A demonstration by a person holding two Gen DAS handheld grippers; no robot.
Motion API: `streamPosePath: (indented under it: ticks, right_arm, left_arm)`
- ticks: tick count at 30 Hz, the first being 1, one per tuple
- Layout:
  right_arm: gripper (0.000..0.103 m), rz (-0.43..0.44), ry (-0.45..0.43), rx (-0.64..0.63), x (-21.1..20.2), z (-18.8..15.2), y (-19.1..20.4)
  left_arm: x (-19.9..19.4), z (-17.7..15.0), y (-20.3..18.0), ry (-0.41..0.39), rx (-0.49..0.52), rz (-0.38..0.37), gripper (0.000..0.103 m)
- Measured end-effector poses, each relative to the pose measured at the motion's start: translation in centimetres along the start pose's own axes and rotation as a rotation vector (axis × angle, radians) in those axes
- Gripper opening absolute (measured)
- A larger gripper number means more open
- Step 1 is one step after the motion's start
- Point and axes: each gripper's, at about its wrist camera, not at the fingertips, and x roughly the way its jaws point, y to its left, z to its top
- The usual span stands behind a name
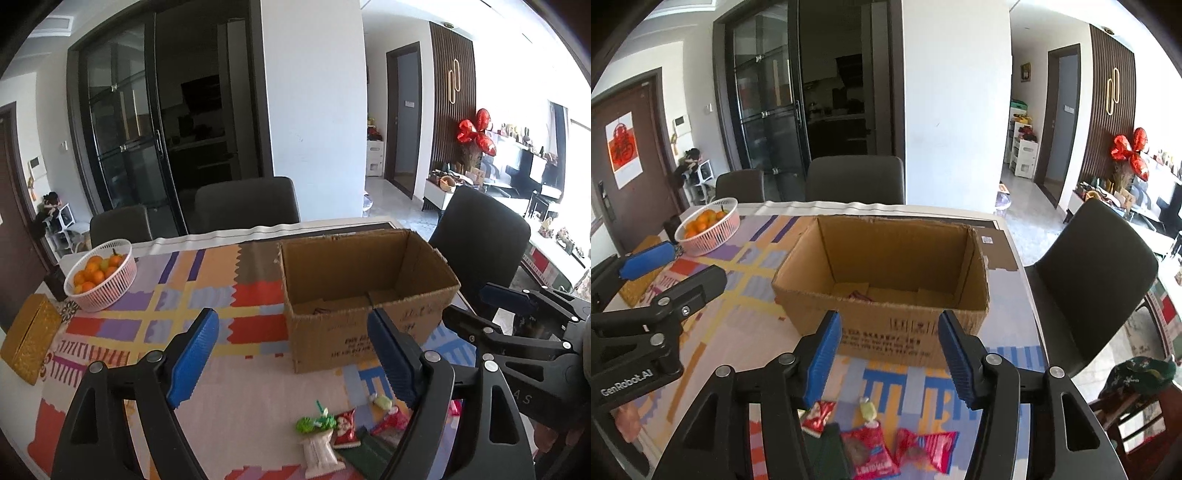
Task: Organize snacks
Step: 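Withdraw both tools from the box back toward the snack pile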
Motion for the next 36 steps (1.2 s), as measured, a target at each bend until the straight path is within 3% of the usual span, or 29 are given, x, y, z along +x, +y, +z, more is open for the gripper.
streamPosePath:
  ticks: [14,36]
  right_arm:
    - [0.055,0.034,0.046,-0.047,-2.0,-4.7,2.4]
    - [0.055,0.055,0.281,-0.063,2.4,-12.8,3.2]
  left_arm:
    - [-2.4,-4.6,0.8,0.059,-0.032,-0.027,0.084]
    - [1.6,-13.9,0.3,0.295,-0.061,-0.023,0.084]
